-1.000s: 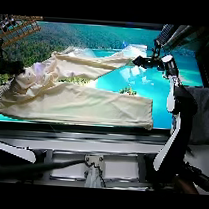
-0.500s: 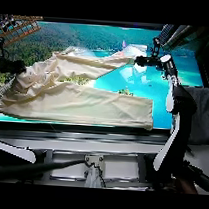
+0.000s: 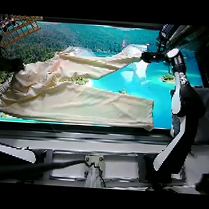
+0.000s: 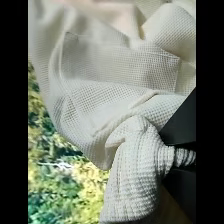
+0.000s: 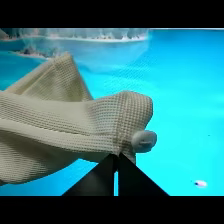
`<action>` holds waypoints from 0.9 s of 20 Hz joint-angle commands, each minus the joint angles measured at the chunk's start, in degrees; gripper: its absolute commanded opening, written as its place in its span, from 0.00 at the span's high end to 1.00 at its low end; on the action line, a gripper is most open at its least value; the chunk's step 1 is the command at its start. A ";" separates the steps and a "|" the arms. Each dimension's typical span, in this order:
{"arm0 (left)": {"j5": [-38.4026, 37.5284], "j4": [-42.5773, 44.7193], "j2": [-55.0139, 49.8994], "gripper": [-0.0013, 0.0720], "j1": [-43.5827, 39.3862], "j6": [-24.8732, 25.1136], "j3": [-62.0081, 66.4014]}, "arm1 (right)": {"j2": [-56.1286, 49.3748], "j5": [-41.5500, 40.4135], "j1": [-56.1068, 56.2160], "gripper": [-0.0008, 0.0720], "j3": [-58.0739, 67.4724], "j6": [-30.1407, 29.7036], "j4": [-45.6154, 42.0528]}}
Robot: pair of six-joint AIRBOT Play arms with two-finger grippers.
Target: Fold the clothes and pants, and hang the long-sleeved shirts on hangers.
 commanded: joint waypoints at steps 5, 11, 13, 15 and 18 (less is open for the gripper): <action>6.19 0.09 12.72 0.95 0.44 0.04 0.04 | 18.49 11.28 -0.11 0.95 -1.33 6.91 -13.62; 6.91 -1.16 19.74 0.95 5.42 -4.39 -0.22 | 37.77 25.81 -0.09 0.95 -5.77 16.63 -24.74; 6.73 -4.48 20.04 0.95 6.78 -5.57 -0.76 | 45.86 27.89 -0.07 0.95 -11.82 17.97 -24.79; 7.21 -5.92 20.02 0.95 7.06 -5.60 -2.47 | 53.20 30.01 -0.09 0.95 -18.86 17.97 -25.44; 8.87 -5.97 19.87 0.95 7.04 -5.60 -6.58 | 64.50 29.83 -0.09 0.95 -30.82 17.94 -26.62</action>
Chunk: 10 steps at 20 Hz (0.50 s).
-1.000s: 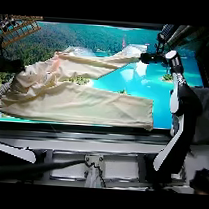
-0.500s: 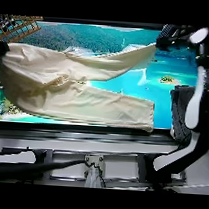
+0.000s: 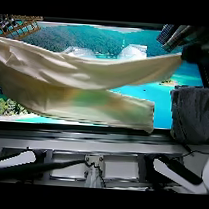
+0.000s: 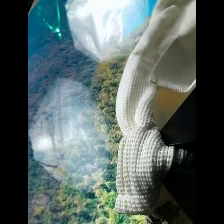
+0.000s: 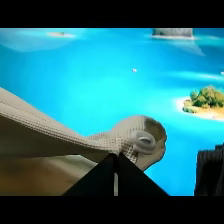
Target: Fold the clothes and pants, and hang the long-sleeved shirts on hangers.
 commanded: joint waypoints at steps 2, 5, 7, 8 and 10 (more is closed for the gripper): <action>4.50 -1.16 0.15 0.95 0.55 -0.63 -6.08 | 16.04 0.15 -0.02 0.95 -15.54 0.90 -4.33; 12.22 0.90 -0.66 0.95 0.72 -0.63 -9.16 | 18.93 -7.04 -0.07 0.95 -20.63 3.76 -11.96; 16.37 0.61 -2.19 0.95 0.72 -0.66 -9.35 | 16.72 -13.09 -0.07 0.95 -22.93 5.66 -14.03; 18.34 0.42 -3.17 0.95 0.57 -0.66 -9.35 | 14.80 -15.02 -0.04 0.95 -23.71 6.29 -14.01; 22.43 0.13 -5.31 0.95 0.22 -0.70 -9.35 | 8.90 -18.43 -0.07 0.95 -24.92 6.91 -14.21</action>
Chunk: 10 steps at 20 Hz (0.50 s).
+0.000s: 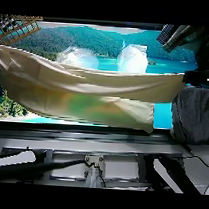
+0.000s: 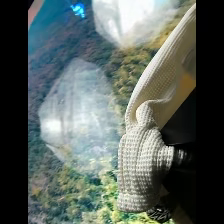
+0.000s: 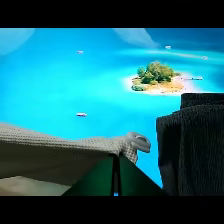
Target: Fold the clothes and pants, and hang the long-sleeved shirts on hangers.
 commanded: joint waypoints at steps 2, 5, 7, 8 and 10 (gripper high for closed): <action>11.89 -0.48 -4.85 0.95 -0.28 -2.08 -0.59 | -12.52 -11.87 -0.02 0.95 -3.04 2.08 -2.51; 17.14 -6.69 -9.16 0.95 -1.42 -3.43 -0.59 | -25.59 -22.64 0.02 0.95 -2.21 2.10 -1.68; 18.75 -8.41 -12.31 0.95 -3.21 -3.41 -0.59 | -33.79 -30.56 0.02 0.95 0.26 2.12 -0.09; 19.85 -8.41 -13.81 0.95 -4.15 -3.41 -0.59 | -37.48 -33.68 0.02 0.95 2.21 2.25 0.90; 23.12 -8.83 -16.06 0.95 -5.55 -3.45 -0.59 | -44.54 -36.65 0.04 0.95 7.89 4.48 2.10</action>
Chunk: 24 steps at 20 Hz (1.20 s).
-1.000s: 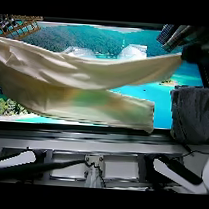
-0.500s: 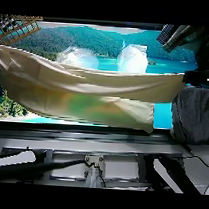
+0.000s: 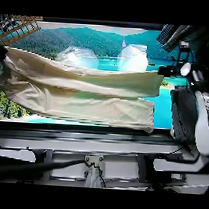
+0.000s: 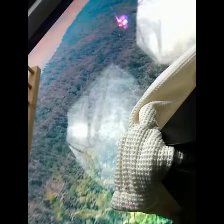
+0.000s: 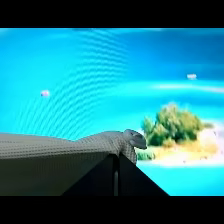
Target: Fold the clothes and pants, and hang the long-sleeved shirts on hangers.
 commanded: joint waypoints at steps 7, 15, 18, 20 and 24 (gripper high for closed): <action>18.03 -2.36 -4.81 0.95 -4.94 -2.75 -0.02 | -21.29 -8.31 -0.02 0.94 22.69 7.82 3.17; -10.49 5.97 -1.51 0.22 1.09 -2.49 -0.02 | -19.37 25.09 0.02 0.40 22.56 7.23 0.26; -23.78 12.02 1.55 0.45 6.91 -2.49 -0.04 | -11.89 22.23 -1.11 0.40 10.93 8.41 -2.29; -26.73 12.33 4.37 0.55 9.81 -2.47 -1.09 | -4.66 15.93 -2.64 0.40 0.83 10.58 -2.19; -26.80 16.96 13.20 0.55 12.28 -4.04 -11.61 | 7.74 11.23 -2.97 0.40 -14.78 10.82 -1.86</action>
